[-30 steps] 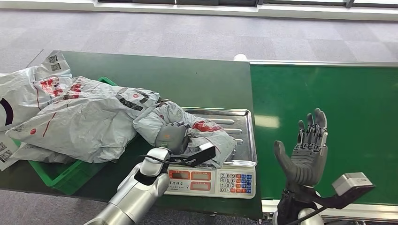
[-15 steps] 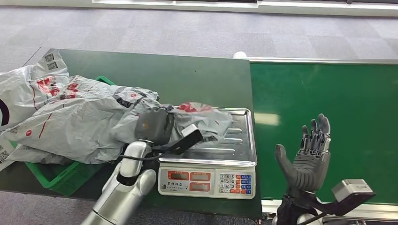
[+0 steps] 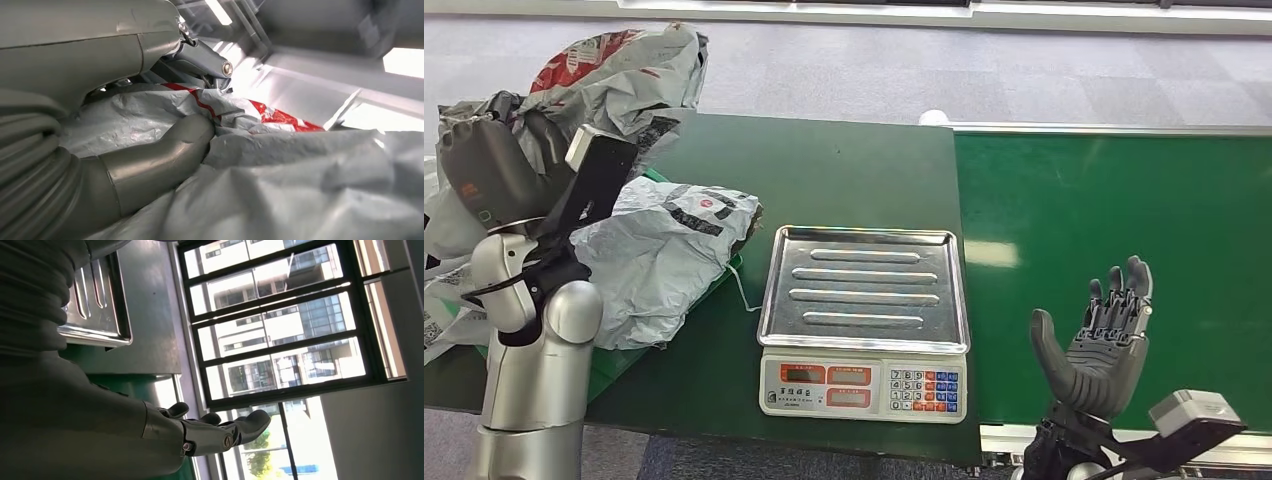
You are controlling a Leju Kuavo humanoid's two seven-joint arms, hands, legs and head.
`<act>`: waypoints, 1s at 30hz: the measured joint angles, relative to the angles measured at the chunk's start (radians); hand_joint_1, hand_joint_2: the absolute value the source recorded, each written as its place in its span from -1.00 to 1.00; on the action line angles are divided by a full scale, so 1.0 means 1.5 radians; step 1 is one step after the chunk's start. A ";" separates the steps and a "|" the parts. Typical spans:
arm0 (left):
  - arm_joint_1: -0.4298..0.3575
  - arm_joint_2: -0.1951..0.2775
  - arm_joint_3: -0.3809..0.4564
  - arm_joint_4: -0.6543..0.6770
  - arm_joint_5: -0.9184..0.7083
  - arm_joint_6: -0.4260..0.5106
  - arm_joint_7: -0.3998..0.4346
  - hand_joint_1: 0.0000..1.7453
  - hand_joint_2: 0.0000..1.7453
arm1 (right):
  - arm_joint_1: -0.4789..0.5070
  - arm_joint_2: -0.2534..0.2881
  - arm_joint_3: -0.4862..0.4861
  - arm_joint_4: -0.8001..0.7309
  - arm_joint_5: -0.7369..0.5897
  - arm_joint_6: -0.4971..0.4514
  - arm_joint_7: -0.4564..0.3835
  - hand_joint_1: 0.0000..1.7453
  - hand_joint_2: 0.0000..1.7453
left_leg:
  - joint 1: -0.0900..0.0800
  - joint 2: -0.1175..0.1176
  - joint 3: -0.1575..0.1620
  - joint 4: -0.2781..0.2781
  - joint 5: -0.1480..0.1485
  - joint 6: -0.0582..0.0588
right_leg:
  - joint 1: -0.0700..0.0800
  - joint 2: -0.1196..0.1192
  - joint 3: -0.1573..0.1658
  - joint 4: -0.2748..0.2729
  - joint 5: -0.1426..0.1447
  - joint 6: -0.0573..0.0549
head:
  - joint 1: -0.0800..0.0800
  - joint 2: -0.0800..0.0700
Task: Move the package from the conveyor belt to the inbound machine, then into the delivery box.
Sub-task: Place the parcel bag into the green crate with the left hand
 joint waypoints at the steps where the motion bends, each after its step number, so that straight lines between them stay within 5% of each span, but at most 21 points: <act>1: -0.001 0.005 0.009 0.015 0.002 -0.002 -0.001 1.00 1.00 | 0.000 -0.001 0.000 0.000 0.000 0.001 0.001 -1.00 1.00 | 0.000 0.000 0.000 0.000 0.000 0.000 | 0.000 0.000 0.000 0.000 0.000 0.000 | 0.000 0.000; 30: -0.009 0.020 0.045 0.087 0.004 -0.001 -0.005 1.00 1.00 | -0.006 -0.005 0.000 0.000 0.000 0.003 0.001 -1.00 1.00 | 0.000 0.000 -0.001 0.000 0.000 0.000 | 0.000 0.000 -0.001 0.000 0.000 0.000 | 0.000 0.000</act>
